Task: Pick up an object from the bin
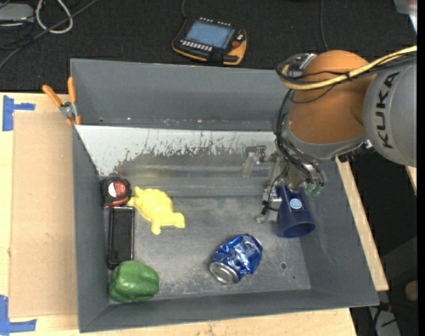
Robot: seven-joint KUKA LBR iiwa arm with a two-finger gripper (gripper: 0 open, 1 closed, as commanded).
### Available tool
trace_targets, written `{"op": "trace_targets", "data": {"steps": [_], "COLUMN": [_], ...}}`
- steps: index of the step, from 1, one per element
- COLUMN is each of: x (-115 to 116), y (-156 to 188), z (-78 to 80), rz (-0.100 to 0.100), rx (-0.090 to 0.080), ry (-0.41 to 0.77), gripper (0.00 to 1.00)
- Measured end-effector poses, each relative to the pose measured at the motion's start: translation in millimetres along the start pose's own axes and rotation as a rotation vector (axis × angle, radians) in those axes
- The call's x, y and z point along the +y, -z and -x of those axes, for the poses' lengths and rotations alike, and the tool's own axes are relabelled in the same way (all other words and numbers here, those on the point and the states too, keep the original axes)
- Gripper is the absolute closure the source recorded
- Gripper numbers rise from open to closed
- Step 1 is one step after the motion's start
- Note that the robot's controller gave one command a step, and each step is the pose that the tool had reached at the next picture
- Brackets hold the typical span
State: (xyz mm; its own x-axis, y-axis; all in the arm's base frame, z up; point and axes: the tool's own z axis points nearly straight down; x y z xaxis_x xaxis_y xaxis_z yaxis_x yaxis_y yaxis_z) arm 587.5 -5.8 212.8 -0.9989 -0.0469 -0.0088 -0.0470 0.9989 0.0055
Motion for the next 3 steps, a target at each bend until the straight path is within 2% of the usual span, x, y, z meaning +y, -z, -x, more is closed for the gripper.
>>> {"op": "trace_targets", "data": {"steps": [1, 2, 3], "x": [1.7, -3.6, -14.7], "y": [3.8, -35.7, -30.7], "z": [-3.8, -35.0, -43.9], "rz": [0.001, 0.001, 0.004], "rx": [-0.001, 0.006, 0.000], "ry": [-0.026, -0.008, -0.030], "gripper": [0.00, 0.00, 0.00]}}
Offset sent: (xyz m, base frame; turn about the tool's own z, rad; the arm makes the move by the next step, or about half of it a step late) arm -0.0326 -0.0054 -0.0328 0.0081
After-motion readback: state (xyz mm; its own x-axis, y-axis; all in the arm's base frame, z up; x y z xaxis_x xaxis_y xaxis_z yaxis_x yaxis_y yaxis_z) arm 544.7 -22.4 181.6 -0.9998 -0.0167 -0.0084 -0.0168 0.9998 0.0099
